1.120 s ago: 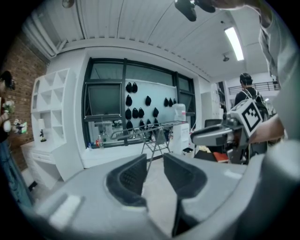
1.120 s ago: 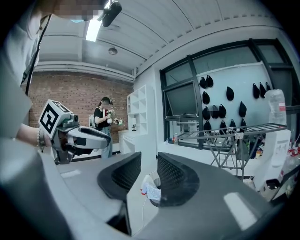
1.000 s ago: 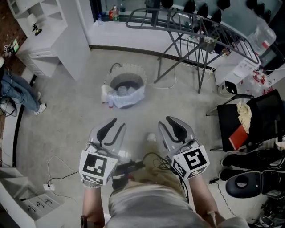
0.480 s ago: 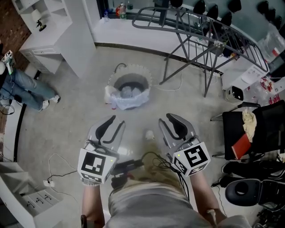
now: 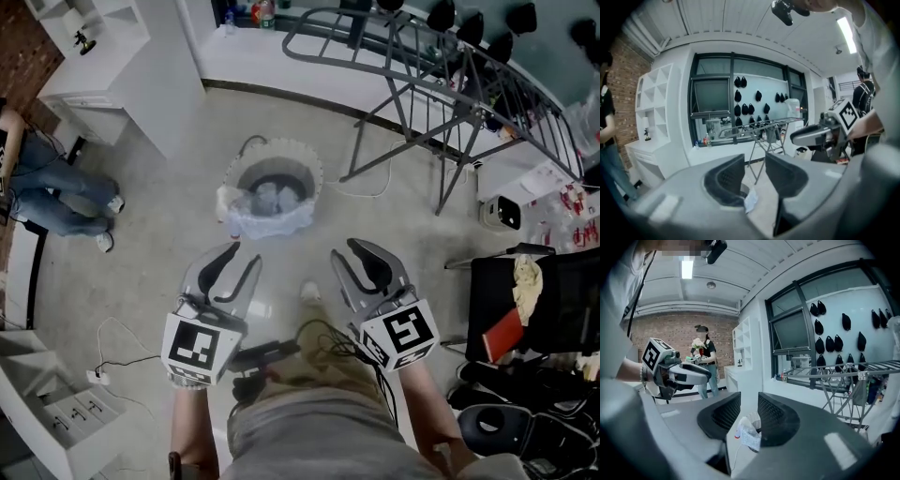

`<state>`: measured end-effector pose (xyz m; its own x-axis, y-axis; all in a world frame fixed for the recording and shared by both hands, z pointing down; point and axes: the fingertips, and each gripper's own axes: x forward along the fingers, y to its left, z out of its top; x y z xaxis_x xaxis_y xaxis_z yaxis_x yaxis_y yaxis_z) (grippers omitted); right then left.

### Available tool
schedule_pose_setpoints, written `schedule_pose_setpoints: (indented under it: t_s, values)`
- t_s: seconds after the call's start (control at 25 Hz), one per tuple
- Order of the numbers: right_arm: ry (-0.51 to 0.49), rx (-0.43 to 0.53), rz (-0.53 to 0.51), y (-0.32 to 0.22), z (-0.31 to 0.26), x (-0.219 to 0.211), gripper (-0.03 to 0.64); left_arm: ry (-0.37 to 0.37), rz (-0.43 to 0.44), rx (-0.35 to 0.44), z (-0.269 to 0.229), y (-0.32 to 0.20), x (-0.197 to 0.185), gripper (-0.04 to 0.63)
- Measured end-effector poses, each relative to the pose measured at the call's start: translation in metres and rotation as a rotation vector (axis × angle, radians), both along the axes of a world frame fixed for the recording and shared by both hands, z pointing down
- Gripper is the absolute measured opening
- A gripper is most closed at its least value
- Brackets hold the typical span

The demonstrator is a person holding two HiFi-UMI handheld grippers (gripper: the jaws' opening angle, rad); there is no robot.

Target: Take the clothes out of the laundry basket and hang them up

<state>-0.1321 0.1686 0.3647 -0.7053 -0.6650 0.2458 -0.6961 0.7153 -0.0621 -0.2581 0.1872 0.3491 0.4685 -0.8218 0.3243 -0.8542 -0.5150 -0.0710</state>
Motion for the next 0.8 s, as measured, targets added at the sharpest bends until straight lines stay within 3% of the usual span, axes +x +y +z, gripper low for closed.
schedule_pose_setpoints:
  t_s: [0.12, 0.48, 0.8]
  values:
    - [0.017, -0.014, -0.032, -0.03, 0.005, -0.002, 0.1, 0.016, -0.034, -0.039, 0.006, -0.026, -0.001, 0.132]
    - [0.052, -0.067, -0.146, -0.097, 0.039, -0.007, 0.1, 0.006, -0.11, -0.062, 0.037, -0.088, -0.004, 0.133]
    - [0.059, -0.142, -0.221, -0.127, 0.071, -0.025, 0.1, 0.029, -0.22, -0.138, 0.07, -0.112, -0.028, 0.137]
